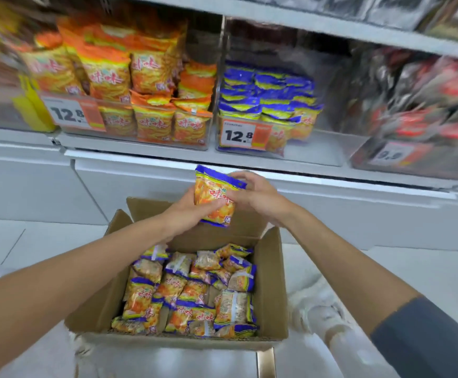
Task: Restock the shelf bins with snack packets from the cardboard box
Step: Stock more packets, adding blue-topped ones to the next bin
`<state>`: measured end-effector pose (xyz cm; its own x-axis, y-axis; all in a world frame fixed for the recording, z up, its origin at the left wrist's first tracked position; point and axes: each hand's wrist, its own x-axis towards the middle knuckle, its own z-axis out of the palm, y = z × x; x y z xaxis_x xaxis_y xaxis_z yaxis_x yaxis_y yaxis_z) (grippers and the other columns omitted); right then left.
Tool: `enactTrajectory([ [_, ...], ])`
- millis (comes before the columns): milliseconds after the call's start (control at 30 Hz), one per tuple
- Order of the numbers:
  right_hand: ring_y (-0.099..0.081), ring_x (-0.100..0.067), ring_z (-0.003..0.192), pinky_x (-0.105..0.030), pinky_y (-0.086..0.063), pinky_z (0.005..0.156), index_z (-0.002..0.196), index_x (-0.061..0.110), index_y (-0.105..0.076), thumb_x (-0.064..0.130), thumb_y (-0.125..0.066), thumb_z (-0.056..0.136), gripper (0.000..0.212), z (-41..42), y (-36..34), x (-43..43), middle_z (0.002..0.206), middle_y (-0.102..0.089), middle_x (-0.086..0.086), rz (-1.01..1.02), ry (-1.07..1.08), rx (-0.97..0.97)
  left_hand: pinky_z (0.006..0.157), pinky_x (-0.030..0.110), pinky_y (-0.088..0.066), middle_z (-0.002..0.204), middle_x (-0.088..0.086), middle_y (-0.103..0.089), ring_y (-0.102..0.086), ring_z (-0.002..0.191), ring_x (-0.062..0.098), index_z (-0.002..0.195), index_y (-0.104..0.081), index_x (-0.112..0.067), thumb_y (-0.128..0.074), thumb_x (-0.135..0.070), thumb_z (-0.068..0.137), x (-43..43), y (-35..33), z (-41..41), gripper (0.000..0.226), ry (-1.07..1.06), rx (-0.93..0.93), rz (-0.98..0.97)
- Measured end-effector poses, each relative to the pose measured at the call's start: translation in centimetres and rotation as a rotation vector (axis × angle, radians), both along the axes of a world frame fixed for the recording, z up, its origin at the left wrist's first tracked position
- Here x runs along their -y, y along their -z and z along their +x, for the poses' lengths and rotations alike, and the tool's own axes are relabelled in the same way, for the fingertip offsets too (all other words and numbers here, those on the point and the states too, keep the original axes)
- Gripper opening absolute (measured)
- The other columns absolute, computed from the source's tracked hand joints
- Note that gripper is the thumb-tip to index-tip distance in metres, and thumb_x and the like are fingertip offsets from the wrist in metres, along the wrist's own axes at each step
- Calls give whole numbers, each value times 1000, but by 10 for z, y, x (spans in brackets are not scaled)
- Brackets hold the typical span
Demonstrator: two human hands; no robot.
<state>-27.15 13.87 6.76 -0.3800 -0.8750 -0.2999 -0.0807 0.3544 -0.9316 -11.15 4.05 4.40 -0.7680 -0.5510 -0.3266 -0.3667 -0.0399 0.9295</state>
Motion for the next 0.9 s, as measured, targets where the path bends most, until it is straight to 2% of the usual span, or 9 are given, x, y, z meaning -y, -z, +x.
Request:
enactTrajectory([
  [100, -65, -21, 105, -36, -55, 90, 136, 28, -44, 14, -71, 87, 57, -18, -34, -9, 128, -56, -10, -103, 69, 62, 65, 12, -50, 108, -12, -66, -65, 82, -6, 104, -50, -35, -61, -39, 92, -4, -33, -33, 16, -5, -65, -80],
  [167, -67, -17, 91, -31, -54, 82, 137, 36, -38, 11, -66, 88, 62, -37, -59, -16, 110, -67, -4, -166, 79, 154, 73, 21, -54, 111, -12, -66, -66, 94, 1, 108, -51, -39, -55, -46, 93, -9, -62, -59, 17, 43, -119, -130],
  [267, -63, -17, 81, -31, -52, 75, 136, 33, -43, 8, -64, 89, 57, -72, -96, -27, 97, -65, -3, -256, 170, 137, 78, 23, -54, 117, -4, -66, -66, 101, 8, 126, -51, -26, -47, -64, 89, -9, -102, -107, 53, 101, -207, -159],
  [367, -64, -15, 79, -29, -53, 66, 131, 24, -51, 7, -65, 88, 49, -117, -121, -34, 98, -65, -3, -342, 268, 102, 85, 12, -40, 106, -7, -67, -61, 99, 4, 117, -55, -20, -35, -62, 96, -4, -134, -163, 51, 164, -172, -346],
  [433, -65, -13, 75, -28, -53, 64, 125, 24, -53, 5, -65, 87, 45, -148, -130, -34, 100, -66, -2, -362, 340, 41, 90, 20, -40, 115, -6, -65, -60, 105, 8, 126, -53, -21, -44, -64, 92, 3, -148, -198, 56, 167, -159, -395],
  [533, -68, -14, 78, -26, -54, 62, 127, 27, -51, 7, -66, 86, 48, -187, -134, -31, 104, -69, -1, -318, 395, -40, 108, 37, -39, 137, -2, -55, -52, 126, 19, 146, -35, -24, -57, -76, 68, 15, -153, -240, 97, 147, -120, -405],
  [700, -68, -13, 77, -24, -55, 58, 132, 20, -49, 1, -65, 85, 54, -225, -117, -16, 109, -66, -7, -215, 349, -80, 108, 34, -29, 157, 2, -29, -31, 142, 25, 154, -16, -19, -53, -66, 86, 33, -134, -276, 91, 197, 53, -573],
  [833, -66, -12, 70, -24, -54, 65, 119, 14, -50, -7, -73, 77, 53, -235, -90, -6, 99, -68, -14, -89, 203, -239, 104, 45, -37, 136, 5, -53, -43, 129, 31, 135, -49, -24, -51, -75, 79, 51, -114, -277, 76, 273, 272, -953],
  [900, -61, -17, 79, -33, -49, 75, 108, 22, -53, 4, -81, 70, 50, -236, -84, -3, 107, -67, -20, 9, 79, -349, 100, 45, -33, 125, 2, -55, -40, 125, 28, 117, -62, -29, -58, -73, 75, 57, -111, -271, 61, 338, 294, -1099],
])
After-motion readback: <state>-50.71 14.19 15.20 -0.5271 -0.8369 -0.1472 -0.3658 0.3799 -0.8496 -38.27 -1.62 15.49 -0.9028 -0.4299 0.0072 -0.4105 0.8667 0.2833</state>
